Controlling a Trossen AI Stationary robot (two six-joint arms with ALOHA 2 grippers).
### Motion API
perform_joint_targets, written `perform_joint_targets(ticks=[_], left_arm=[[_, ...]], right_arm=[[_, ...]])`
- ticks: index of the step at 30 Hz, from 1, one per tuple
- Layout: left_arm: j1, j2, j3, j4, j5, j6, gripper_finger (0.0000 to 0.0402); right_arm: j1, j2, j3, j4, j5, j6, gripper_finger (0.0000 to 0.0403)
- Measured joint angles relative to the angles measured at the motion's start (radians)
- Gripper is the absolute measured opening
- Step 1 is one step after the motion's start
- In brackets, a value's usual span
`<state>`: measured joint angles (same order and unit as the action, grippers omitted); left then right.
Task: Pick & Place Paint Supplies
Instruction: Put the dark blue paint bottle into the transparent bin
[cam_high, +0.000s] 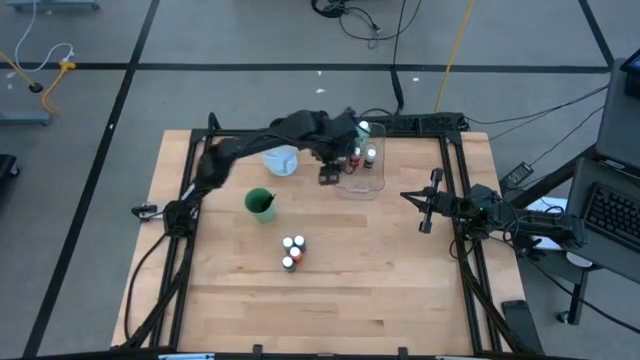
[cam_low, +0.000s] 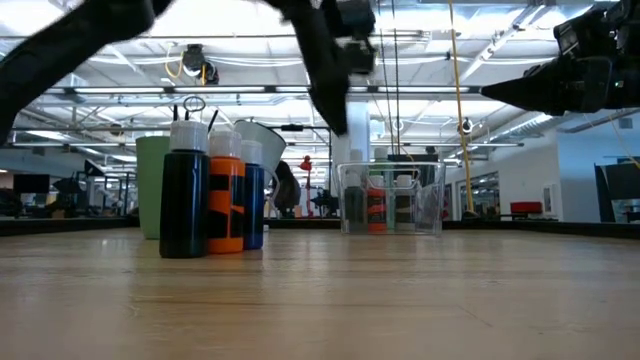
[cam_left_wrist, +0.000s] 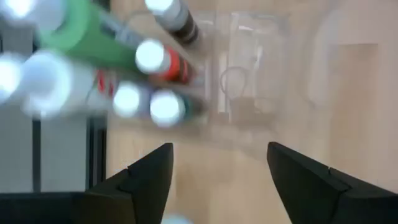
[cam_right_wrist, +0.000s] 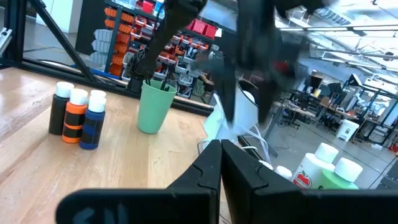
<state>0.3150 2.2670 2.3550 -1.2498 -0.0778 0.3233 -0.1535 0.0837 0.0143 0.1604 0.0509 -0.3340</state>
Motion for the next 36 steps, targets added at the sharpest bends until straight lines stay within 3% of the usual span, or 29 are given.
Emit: perform_joint_targets(ticks=[4,7,11,13,16,20,24,26,29,31,36], left_arm=[[-0.041,-0.150,0.001,-0.206,-0.006,-0.128,0.0225],[-0.097,-0.275,0.000,-0.328,-0.028,-0.211,0.0173],[-0.192,-0.496,-0.053,-0.297,-0.040,-0.318,0.0071],[-0.245,-0.600,-0.091,-0.304,-0.102,-0.360,0.0022],[-0.326,-0.742,-0.205,-0.250,-0.222,-0.444,0.0016],[-0.450,-0.959,-0.480,-0.007,-0.327,-0.483,0.0011],[-0.569,-1.157,-0.877,0.379,-0.502,-0.413,0.0006],[-0.579,-1.232,-1.092,0.583,-0.540,-0.352,0.0008],[-0.537,-1.289,-1.359,0.856,-0.374,-0.261,0.0002],[-0.516,-1.306,-1.462,0.955,-0.263,-0.235,0.0006],[-0.528,-1.359,-1.643,1.157,-0.287,-0.112,0.0002]], right_arm=[[0.000,0.000,0.000,-0.006,0.000,0.000,0.0004],[0.000,0.000,0.000,-0.009,0.000,0.013,0.0004],[0.000,0.000,0.000,-0.008,0.000,0.059,0.0004],[0.000,0.000,0.000,-0.008,0.000,0.075,0.0004],[0.000,0.000,0.000,-0.008,0.000,0.086,0.0004],[0.000,0.001,0.000,-0.008,0.000,0.093,0.0004],[0.000,0.002,0.000,-0.007,0.000,0.089,0.0004],[0.000,0.002,0.000,-0.006,0.000,0.088,0.0004],[0.000,0.002,0.000,-0.006,0.000,0.088,0.0004],[0.000,0.002,0.000,-0.006,0.000,0.087,0.0004],[0.000,0.002,0.000,0.008,0.000,0.083,0.0004]])
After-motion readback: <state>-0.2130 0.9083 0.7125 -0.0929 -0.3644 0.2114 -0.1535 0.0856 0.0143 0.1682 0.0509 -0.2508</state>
